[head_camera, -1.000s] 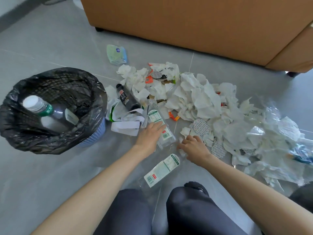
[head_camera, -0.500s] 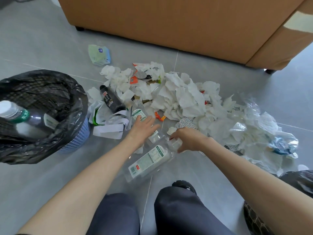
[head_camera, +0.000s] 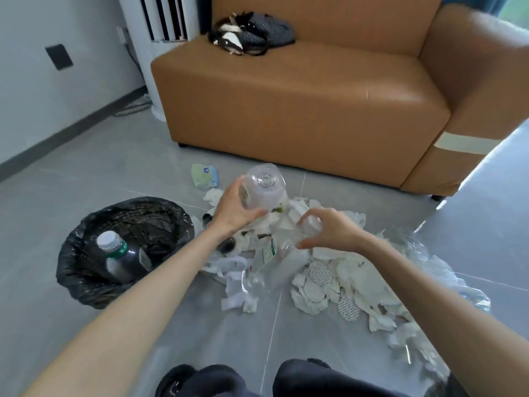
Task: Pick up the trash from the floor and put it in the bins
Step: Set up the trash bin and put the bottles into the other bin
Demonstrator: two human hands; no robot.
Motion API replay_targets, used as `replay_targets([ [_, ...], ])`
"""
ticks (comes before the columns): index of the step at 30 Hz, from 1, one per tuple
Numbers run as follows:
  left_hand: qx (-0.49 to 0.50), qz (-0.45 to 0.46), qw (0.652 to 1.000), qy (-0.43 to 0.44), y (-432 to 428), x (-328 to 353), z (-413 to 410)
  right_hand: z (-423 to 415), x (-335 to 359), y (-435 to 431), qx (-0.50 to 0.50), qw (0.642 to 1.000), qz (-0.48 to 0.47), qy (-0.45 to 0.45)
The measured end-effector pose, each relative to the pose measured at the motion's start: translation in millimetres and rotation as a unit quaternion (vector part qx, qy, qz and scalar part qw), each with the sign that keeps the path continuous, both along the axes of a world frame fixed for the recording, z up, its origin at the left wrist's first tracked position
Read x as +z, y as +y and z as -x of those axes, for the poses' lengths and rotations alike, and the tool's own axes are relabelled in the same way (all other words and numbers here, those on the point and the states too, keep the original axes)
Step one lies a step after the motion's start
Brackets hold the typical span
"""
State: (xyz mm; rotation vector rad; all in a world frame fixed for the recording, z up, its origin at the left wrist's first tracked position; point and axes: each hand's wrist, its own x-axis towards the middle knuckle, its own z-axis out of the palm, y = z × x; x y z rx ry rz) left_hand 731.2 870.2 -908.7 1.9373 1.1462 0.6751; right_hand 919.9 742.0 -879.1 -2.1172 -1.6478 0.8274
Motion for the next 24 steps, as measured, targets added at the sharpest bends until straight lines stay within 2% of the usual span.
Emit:
replay_targets([
  [5,0.096,0.037,0.990,-0.099,7,61,58,40,48,16,-0.055,0.992,-0.104,0.042],
  [11,0.210,0.024,0.961,-0.180,13,95,141,106,83,42,-0.080,0.978,-0.153,0.117],
  [17,0.318,0.000,0.933,-0.168,26,79,215,169,74,69,-0.023,0.982,-0.144,0.118],
  [21,0.348,-0.002,0.926,-0.143,36,54,241,199,55,83,0.060,0.988,-0.126,0.065],
  [24,0.348,0.033,0.928,-0.126,50,31,248,217,41,96,0.124,0.986,-0.114,0.022],
])
